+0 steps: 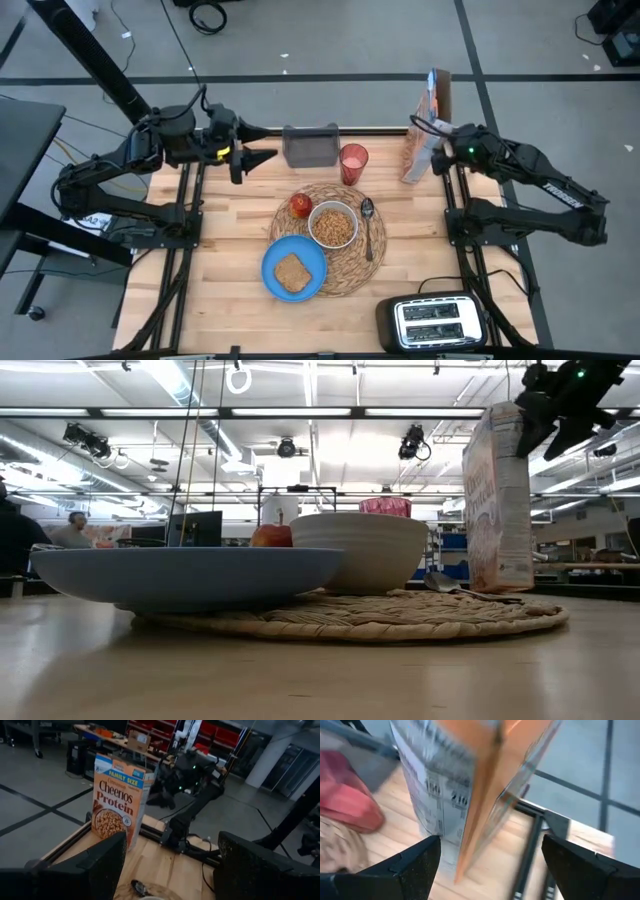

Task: Arrange a breakfast setting
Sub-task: Pour the cereals from the cereal box into the white bowl

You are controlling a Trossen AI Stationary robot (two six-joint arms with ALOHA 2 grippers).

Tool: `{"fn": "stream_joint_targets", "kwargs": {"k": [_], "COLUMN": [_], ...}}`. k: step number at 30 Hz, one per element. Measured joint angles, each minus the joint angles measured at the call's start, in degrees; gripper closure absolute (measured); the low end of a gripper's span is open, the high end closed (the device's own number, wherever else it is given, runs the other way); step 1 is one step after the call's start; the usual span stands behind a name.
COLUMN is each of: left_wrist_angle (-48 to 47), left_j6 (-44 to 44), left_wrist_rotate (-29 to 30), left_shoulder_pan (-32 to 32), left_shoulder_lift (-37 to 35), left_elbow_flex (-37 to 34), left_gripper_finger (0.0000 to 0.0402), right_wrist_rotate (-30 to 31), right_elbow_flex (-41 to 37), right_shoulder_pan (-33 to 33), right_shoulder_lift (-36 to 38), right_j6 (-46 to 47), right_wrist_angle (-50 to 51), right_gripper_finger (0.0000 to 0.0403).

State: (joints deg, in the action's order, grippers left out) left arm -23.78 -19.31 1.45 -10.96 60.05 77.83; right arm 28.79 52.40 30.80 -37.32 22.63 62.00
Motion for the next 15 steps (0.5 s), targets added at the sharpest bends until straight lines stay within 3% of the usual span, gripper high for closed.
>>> {"fn": "stream_joint_targets", "kwargs": {"k": [12,15], "left_wrist_angle": [4.45,4.55], "left_j6": [-0.04,0.37], "left_wrist_rotate": [0.0,-0.02], "left_shoulder_pan": [0.0,0.0], "left_shoulder_lift": [0.0,0.0], "left_elbow_flex": [0.01,0.01], "left_gripper_finger": [0.0081,0.0081], "right_wrist_rotate": [0.13,-2.44], "right_elbow_flex": [4.13,5.86], "right_shoulder_pan": [2.83,2.83], "right_shoulder_lift": [-0.28,-0.21], "right_j6": [-13.12,-14.05], "right_wrist_angle": [4.11,7.43], "right_gripper_finger": [0.0055,0.0055]}}
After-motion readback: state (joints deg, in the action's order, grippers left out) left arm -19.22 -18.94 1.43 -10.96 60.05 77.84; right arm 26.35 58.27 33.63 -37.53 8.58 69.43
